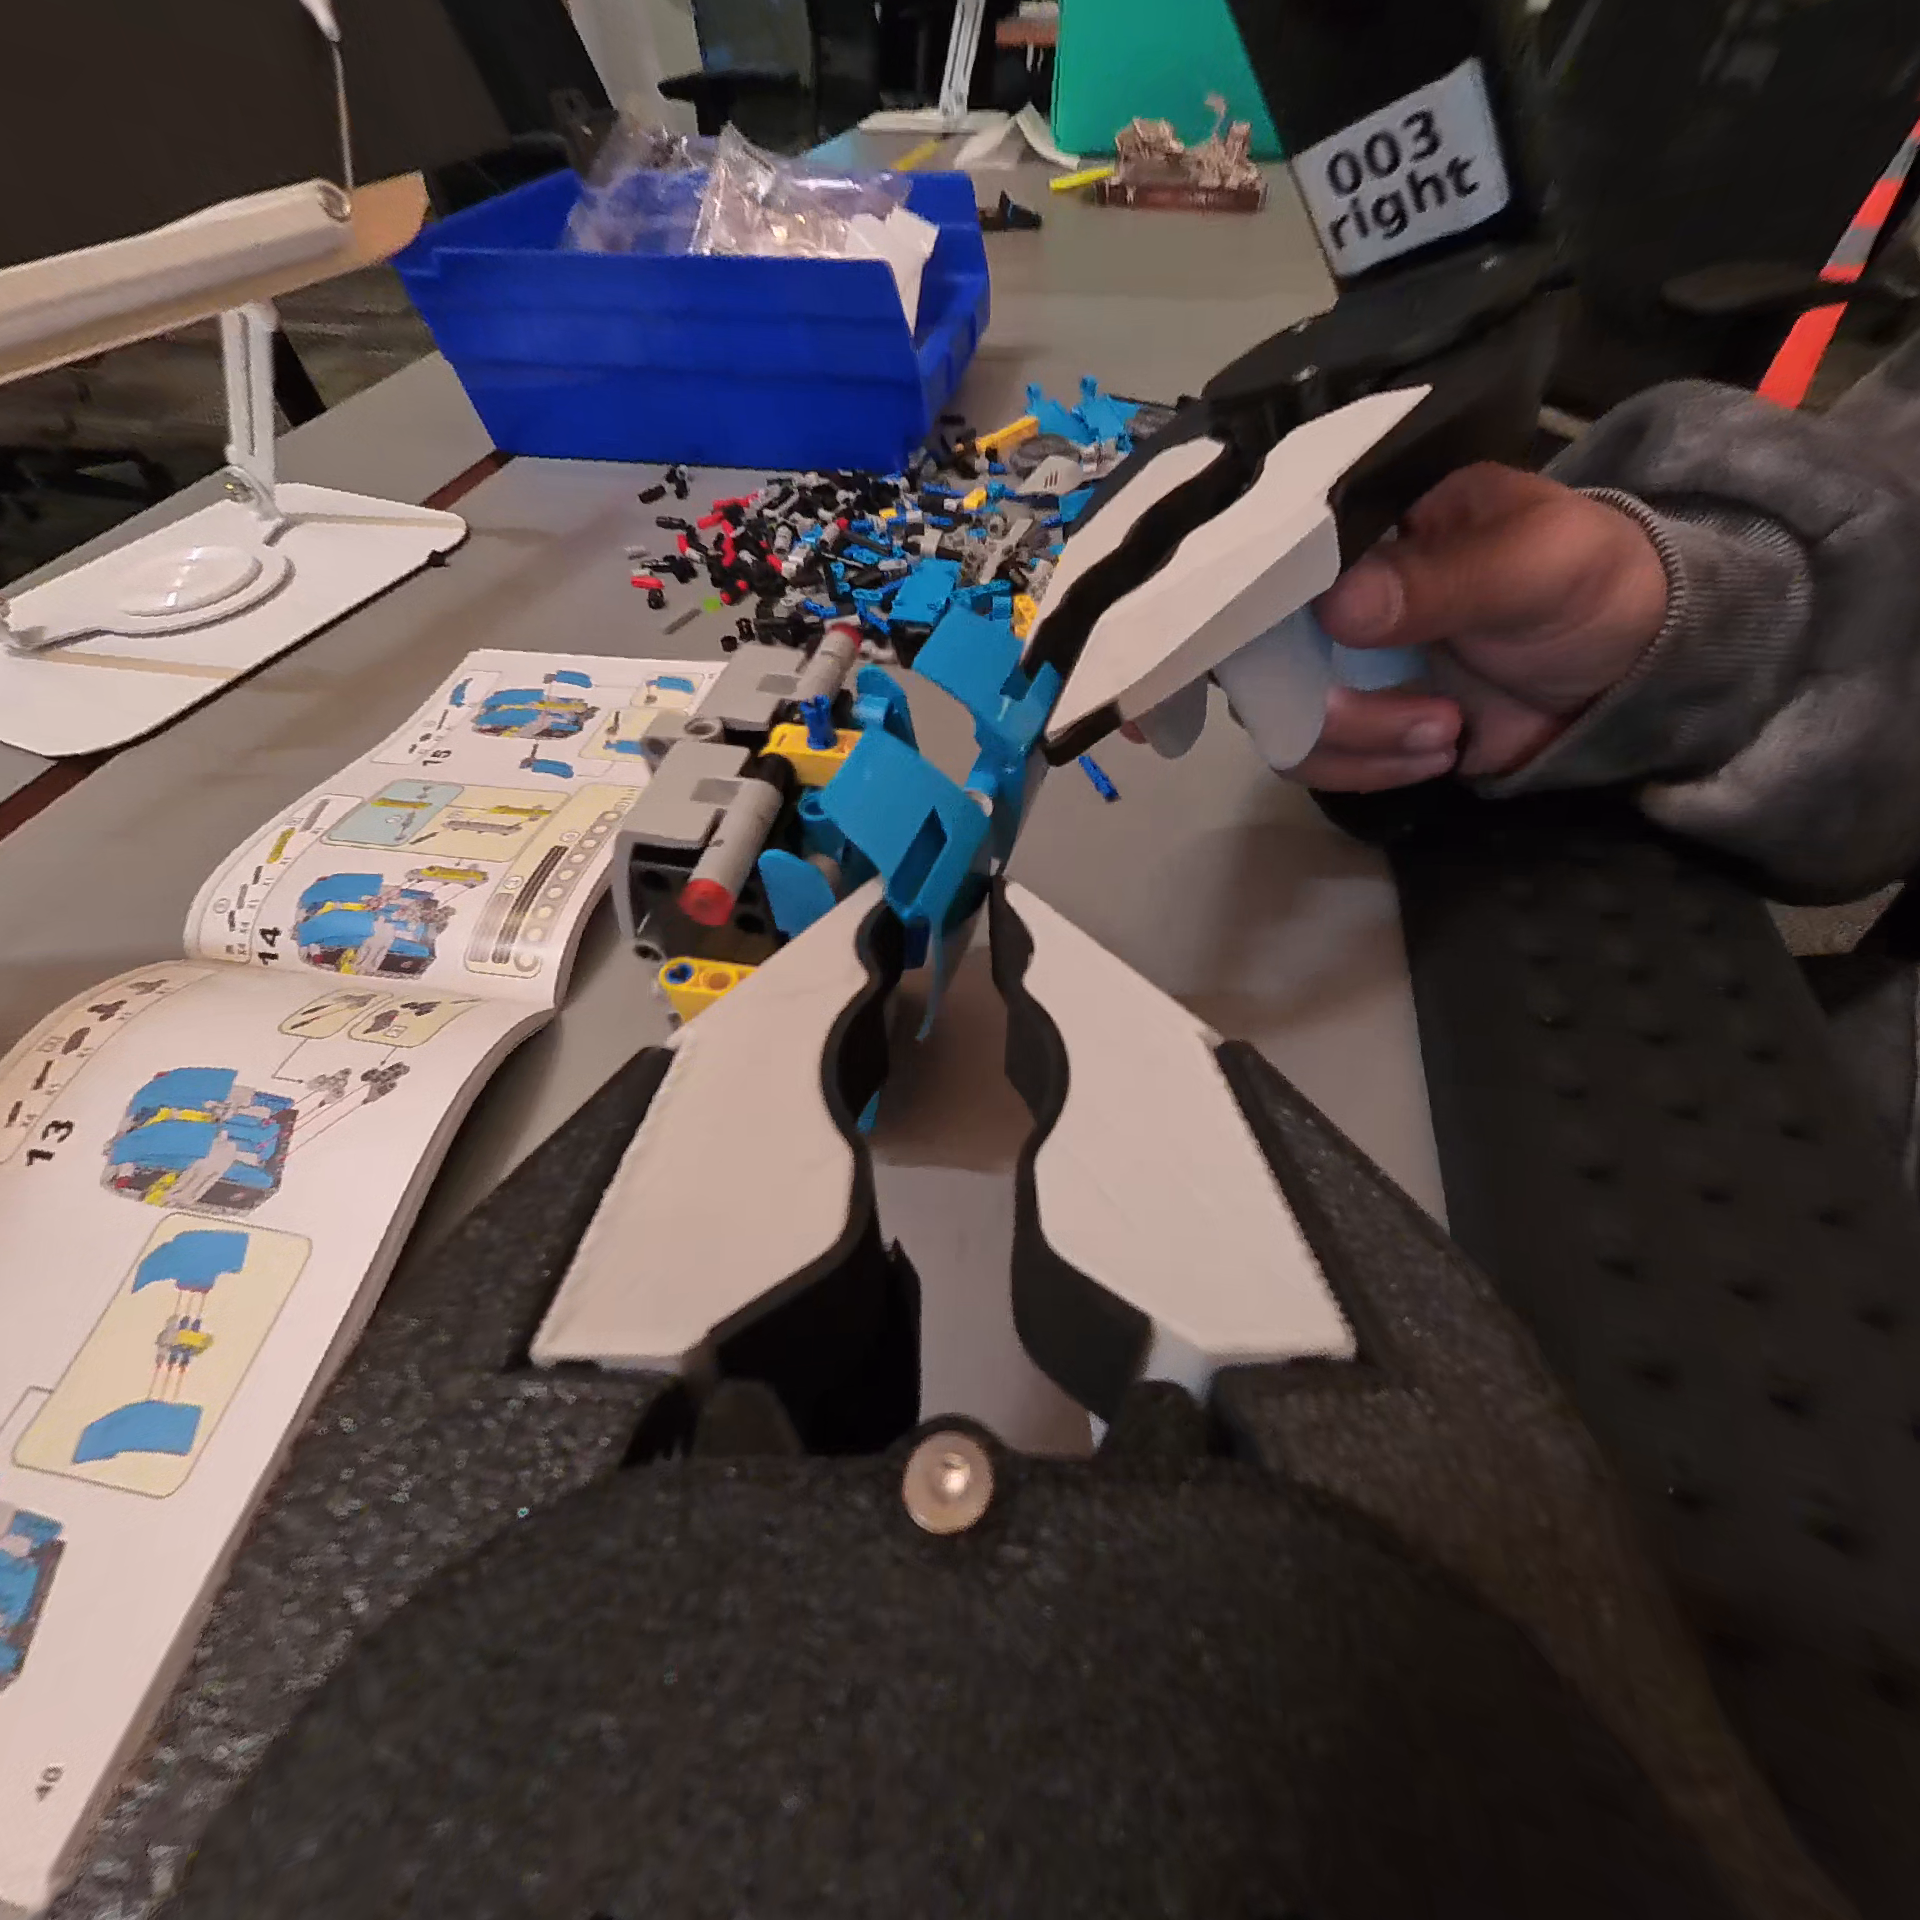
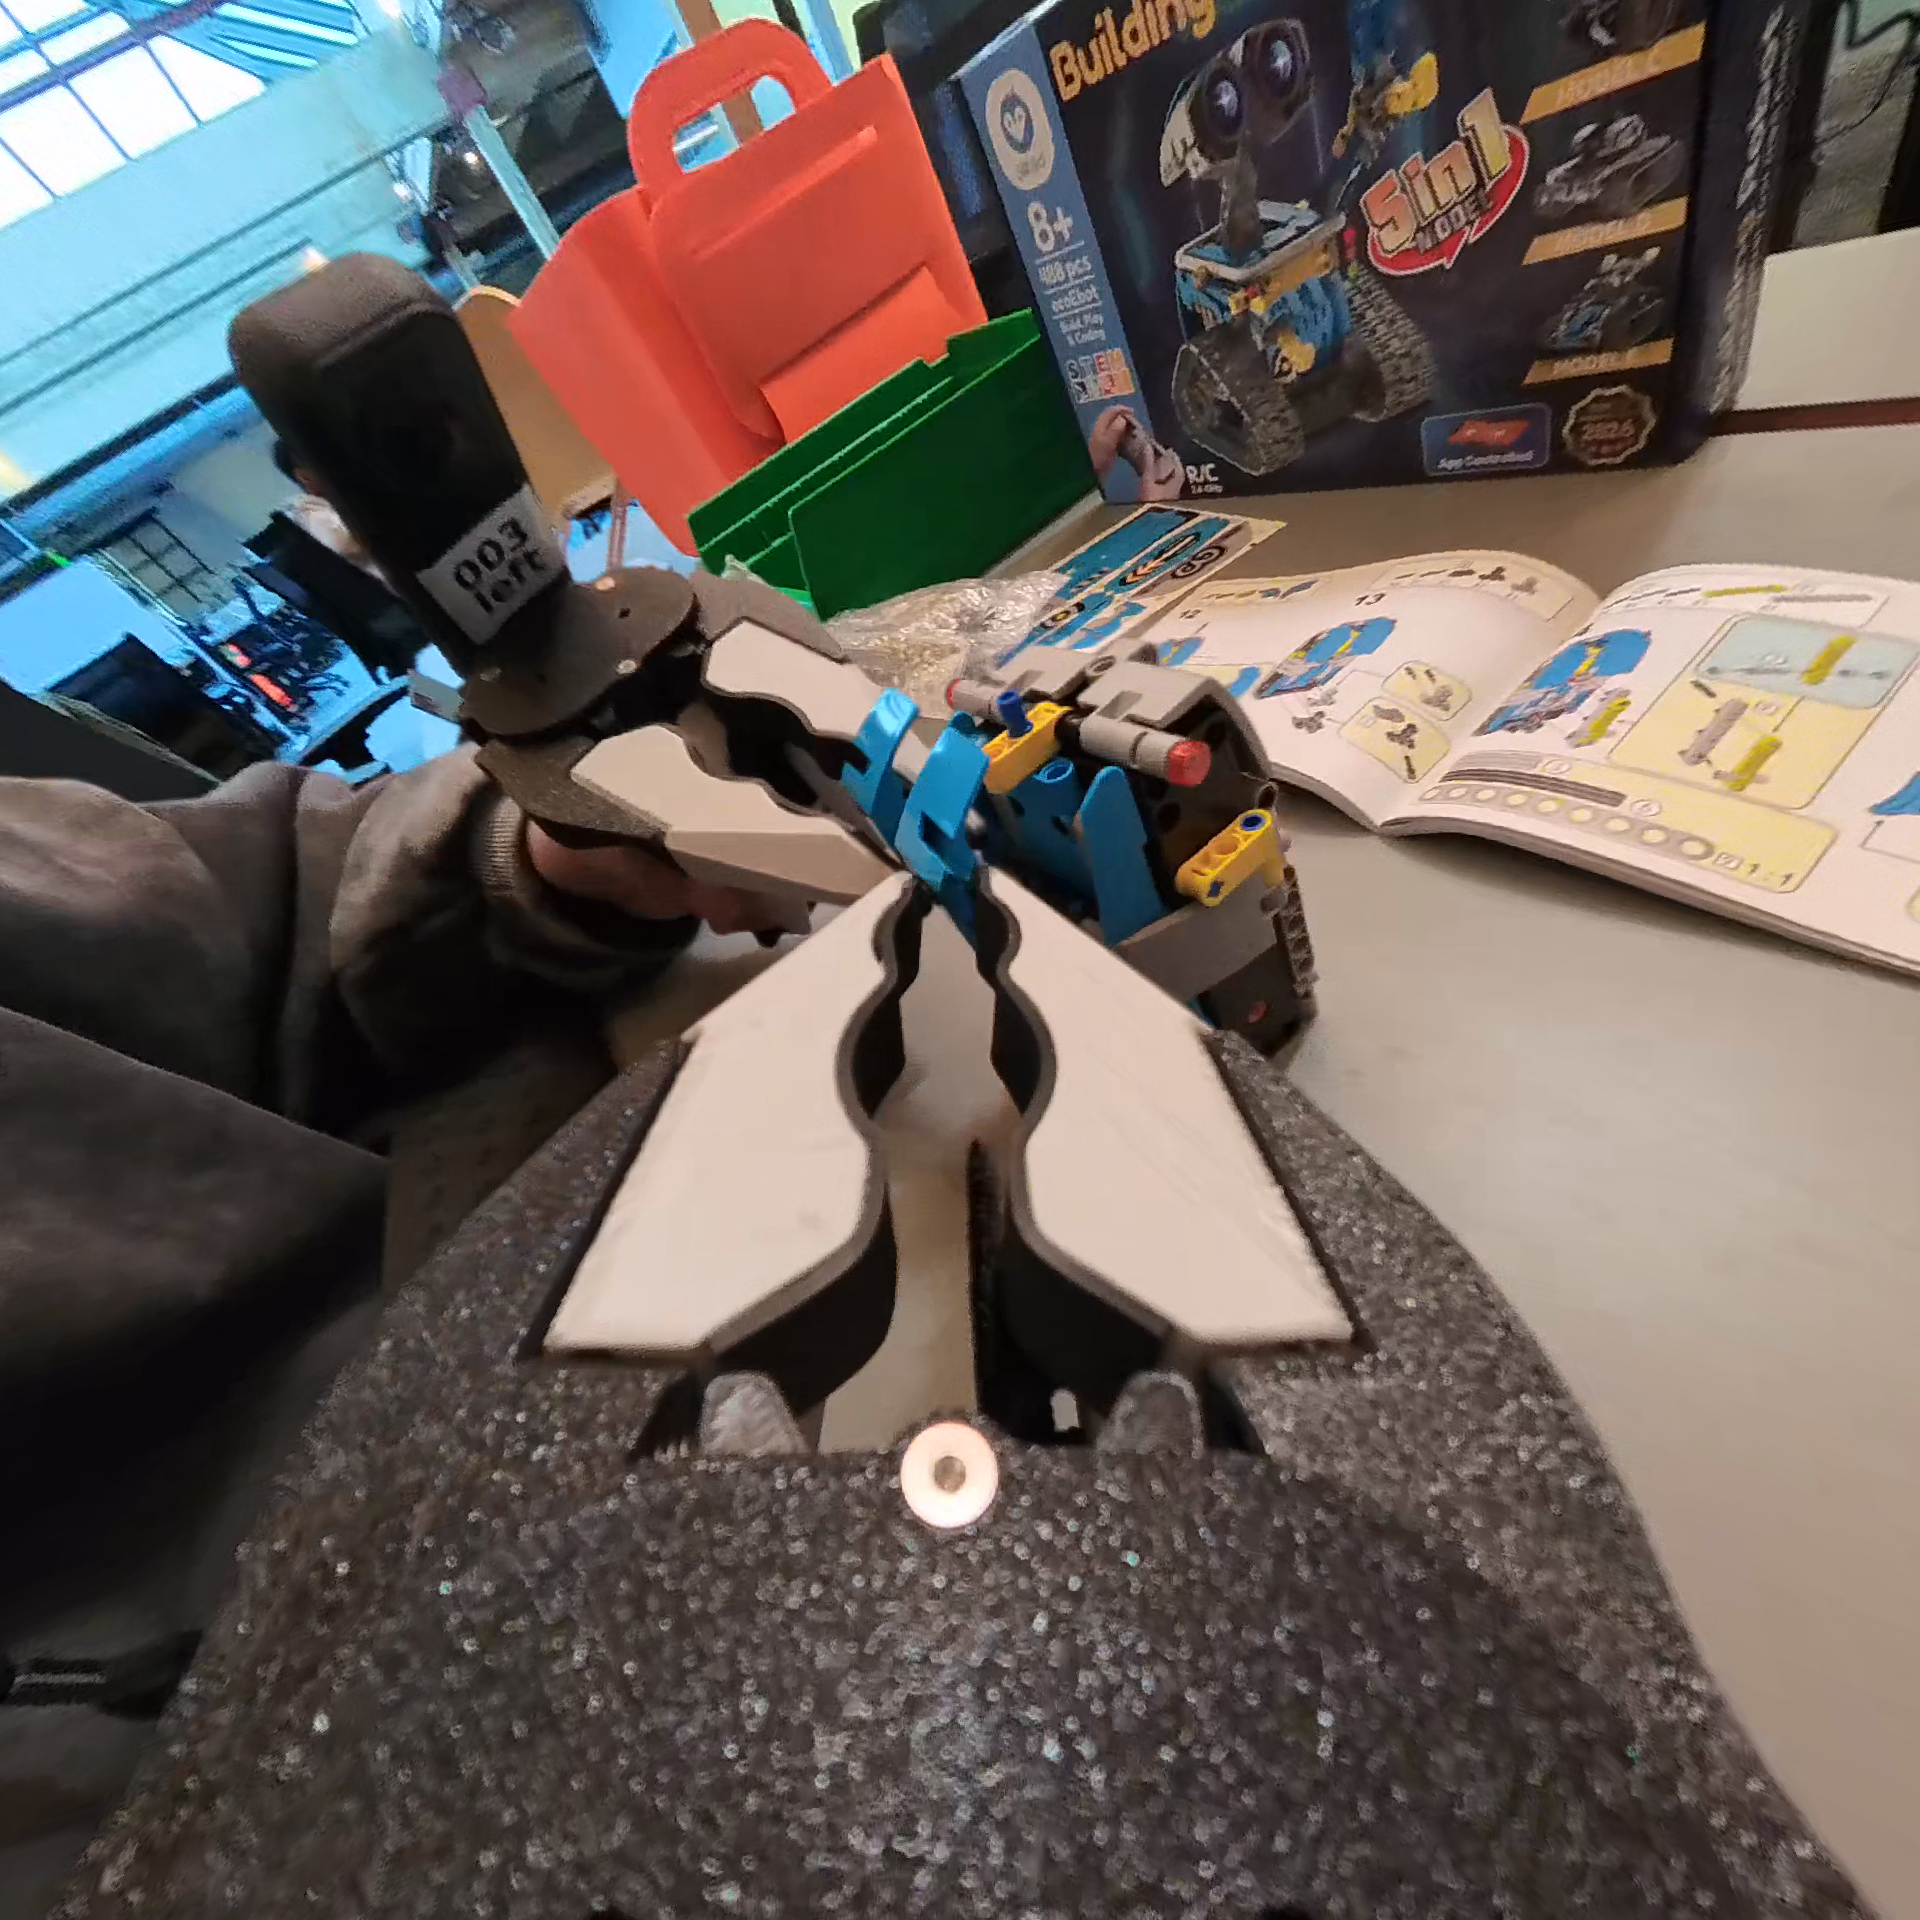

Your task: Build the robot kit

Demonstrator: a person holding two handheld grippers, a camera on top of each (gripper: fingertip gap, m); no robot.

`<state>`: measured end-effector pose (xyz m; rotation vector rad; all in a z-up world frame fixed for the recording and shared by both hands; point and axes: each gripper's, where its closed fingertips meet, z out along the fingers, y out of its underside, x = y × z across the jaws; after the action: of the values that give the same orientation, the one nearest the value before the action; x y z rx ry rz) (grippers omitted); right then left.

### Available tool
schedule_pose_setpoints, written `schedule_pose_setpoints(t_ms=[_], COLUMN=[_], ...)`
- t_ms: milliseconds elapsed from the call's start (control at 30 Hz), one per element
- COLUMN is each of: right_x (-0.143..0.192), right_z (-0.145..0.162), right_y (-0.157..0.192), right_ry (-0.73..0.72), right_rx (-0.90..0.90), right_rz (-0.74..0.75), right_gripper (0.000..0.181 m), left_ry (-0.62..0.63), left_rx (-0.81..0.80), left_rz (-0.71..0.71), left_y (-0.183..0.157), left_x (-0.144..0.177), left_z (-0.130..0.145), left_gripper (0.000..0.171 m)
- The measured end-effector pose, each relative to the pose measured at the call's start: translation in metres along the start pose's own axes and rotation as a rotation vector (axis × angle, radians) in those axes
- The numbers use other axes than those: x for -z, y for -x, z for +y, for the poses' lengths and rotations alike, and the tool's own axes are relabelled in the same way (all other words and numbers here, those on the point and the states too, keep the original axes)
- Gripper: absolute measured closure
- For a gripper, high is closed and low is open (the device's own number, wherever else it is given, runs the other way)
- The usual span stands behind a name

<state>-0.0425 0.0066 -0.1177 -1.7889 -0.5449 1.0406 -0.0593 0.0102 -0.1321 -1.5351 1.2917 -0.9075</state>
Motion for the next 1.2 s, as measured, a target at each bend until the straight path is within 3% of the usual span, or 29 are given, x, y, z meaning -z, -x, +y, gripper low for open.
schedule_pose_setpoints(t_ms=[333, 600, 800, 1033, 1200], right_x=[-0.006, 0.008, 0.006, -0.002, 0.003], right_z=[0.001, -0.009, -0.006, -0.001, -0.005], right_y=[-0.005, -0.014, -0.009, 0.004, 0.0], right_ry=[-0.011, -0.051, -0.033, 0.009, -0.013], right_rx=[-0.303, -0.003, -0.046, 0.165, 0.092], right_rz=[-0.195, 0.026, -0.026, 0.029, 0.0], right_gripper=[0.174, 0.174, 0.181, 0.181, 0.181], left_ry=[-0.107, -0.131, -0.166, -0.162, -0.176], left_rx=[0.28, 0.295, 0.299, 0.227, 0.23], left_rz=[0.155, 0.177, 0.139, 0.13, 0.14], left_y=[-0.004, -0.004, 0.009, 0.003, 0.002], left_x=[0.013, 0.01, 0.011, 0.006, 0.008], left_z=[0.005, -0.003, -0.003, -0.002, -0.004], left_gripper=[0.169, 0.171, 0.171, 0.171, 0.171])
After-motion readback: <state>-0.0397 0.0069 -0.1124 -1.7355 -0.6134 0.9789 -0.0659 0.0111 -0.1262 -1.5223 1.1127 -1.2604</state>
